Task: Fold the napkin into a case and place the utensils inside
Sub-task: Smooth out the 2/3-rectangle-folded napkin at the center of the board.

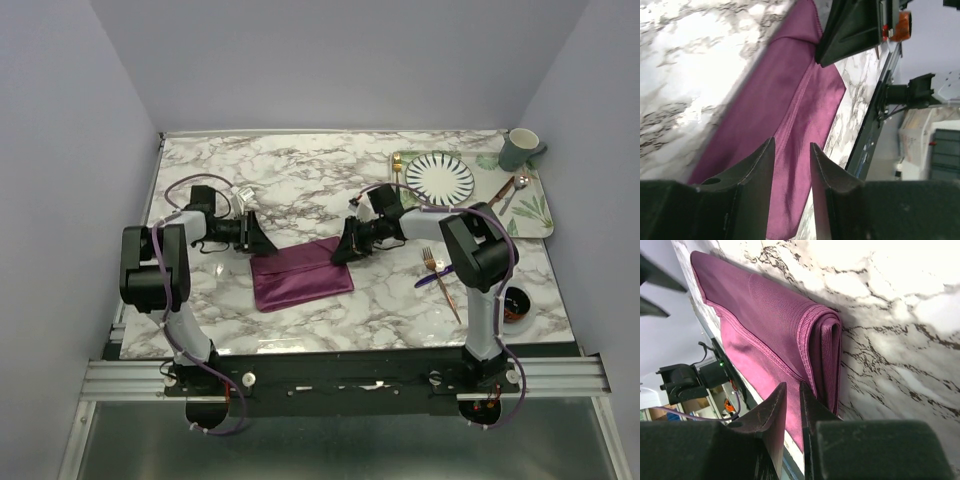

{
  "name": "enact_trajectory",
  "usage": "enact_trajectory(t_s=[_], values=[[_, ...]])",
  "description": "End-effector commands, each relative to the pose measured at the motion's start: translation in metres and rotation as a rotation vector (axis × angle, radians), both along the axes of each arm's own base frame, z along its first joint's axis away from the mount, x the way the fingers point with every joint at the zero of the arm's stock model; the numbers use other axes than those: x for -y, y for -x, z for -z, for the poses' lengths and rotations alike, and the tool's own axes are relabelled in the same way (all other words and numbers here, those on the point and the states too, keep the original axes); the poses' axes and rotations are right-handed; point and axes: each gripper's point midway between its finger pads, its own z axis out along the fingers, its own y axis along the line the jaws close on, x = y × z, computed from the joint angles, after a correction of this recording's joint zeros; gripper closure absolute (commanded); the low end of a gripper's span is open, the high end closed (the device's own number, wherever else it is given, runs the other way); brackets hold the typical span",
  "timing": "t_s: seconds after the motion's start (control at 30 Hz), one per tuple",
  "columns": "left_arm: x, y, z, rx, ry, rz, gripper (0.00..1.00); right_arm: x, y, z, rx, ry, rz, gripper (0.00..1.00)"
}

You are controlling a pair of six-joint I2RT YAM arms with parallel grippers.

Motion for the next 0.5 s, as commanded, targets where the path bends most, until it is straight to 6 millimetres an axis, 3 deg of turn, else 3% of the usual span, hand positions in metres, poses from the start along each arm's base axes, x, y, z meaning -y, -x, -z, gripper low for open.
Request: enact_trajectory(t_s=[0.0,0.03,0.13,0.33,0.4,0.47], values=[[0.010,0.019,-0.005,0.079,-0.096,0.087,0.61,0.003,0.012,0.007,-0.004,0.053,0.009,0.75],[0.020,0.026,0.000,0.076,-0.112,0.122,0.62,0.002,0.013,0.005,0.000,0.049,0.006,0.75],[0.021,0.026,0.022,0.034,-0.170,0.115,0.64,-0.003,0.016,-0.010,0.020,0.009,-0.021,0.75],[0.014,0.028,0.048,-0.069,-0.232,0.126,0.67,-0.012,0.027,-0.077,0.095,-0.131,-0.119,0.71],[0.011,0.027,0.052,-0.074,-0.257,0.135,0.68,-0.014,0.022,-0.095,0.147,-0.156,-0.137,0.69],[0.009,0.026,0.054,-0.073,-0.272,0.149,0.69,-0.016,0.012,-0.101,0.212,-0.146,-0.152,0.68]])
